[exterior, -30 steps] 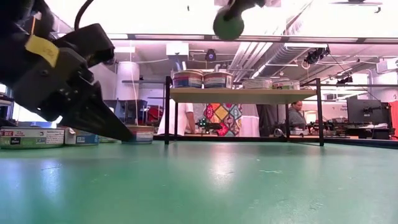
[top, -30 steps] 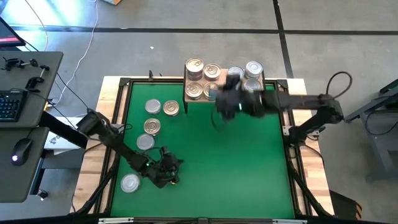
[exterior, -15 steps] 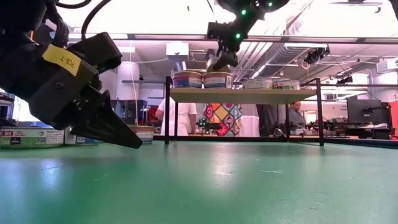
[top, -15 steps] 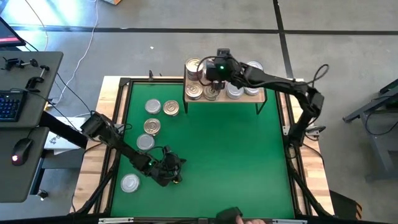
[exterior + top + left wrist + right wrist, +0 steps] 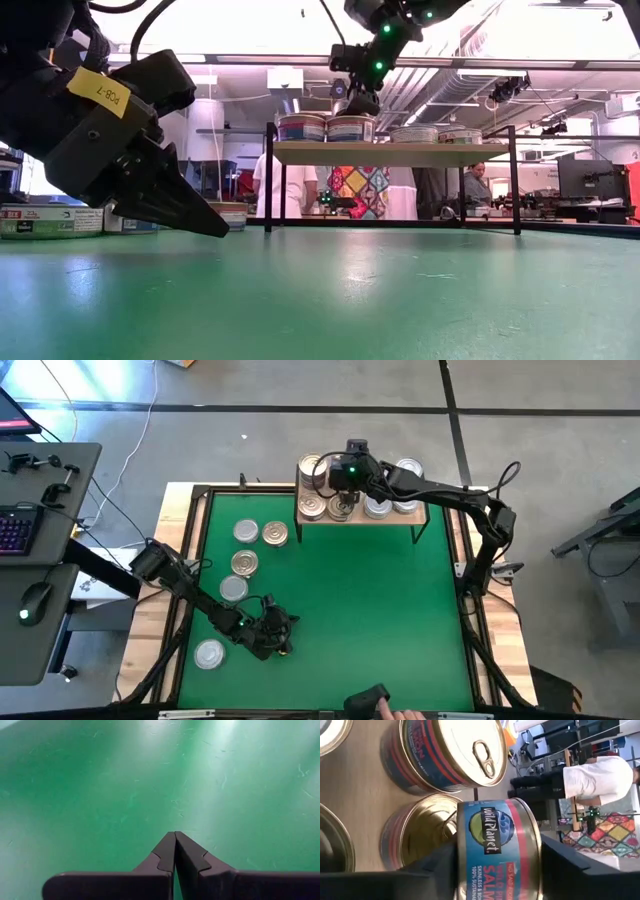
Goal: Stack canned seafood by type on shelf
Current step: Stack the blue pink tuna can on top of the top right blue pink tuna can on the shelf
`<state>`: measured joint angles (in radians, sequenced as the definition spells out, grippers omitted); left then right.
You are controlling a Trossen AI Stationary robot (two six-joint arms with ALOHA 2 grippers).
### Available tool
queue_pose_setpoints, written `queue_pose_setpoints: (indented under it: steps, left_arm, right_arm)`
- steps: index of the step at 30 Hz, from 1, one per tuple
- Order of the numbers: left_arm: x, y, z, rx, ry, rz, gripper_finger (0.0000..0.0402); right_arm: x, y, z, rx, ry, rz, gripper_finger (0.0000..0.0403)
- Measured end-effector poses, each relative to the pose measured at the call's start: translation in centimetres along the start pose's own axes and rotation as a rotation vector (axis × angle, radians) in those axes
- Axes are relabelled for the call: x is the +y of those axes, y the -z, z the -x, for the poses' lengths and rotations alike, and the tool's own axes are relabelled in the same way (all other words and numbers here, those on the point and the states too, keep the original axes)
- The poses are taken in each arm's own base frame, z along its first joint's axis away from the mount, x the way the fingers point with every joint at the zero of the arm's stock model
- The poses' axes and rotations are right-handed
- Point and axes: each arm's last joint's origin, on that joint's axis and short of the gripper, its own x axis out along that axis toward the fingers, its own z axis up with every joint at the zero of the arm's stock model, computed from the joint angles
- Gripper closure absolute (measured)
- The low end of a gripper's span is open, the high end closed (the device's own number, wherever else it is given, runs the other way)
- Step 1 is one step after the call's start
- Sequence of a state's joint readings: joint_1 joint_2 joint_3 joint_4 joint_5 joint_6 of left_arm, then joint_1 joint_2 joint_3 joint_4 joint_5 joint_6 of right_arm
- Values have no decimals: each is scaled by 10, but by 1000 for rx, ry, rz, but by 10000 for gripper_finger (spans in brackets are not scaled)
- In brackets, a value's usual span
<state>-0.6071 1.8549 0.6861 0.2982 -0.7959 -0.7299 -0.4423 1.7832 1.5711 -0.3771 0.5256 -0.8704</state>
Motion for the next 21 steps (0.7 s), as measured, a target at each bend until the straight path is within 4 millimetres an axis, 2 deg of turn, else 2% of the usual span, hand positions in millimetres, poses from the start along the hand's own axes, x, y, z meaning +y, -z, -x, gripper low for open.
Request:
queue_pose_setpoints:
  steps: [3,5,21]
  left_arm:
    - [0,0,0,0,0,-1,401]
    - [0,0,0,0,1,-1,401]
    - [0,0,0,0,1,-2,401]
  right_arm:
    - [0,0,0,-1,0,-9,125]
    - [1,-1,1,-4,-1,-7,106]
    - [8,-9,6,-67,-54,16,95]
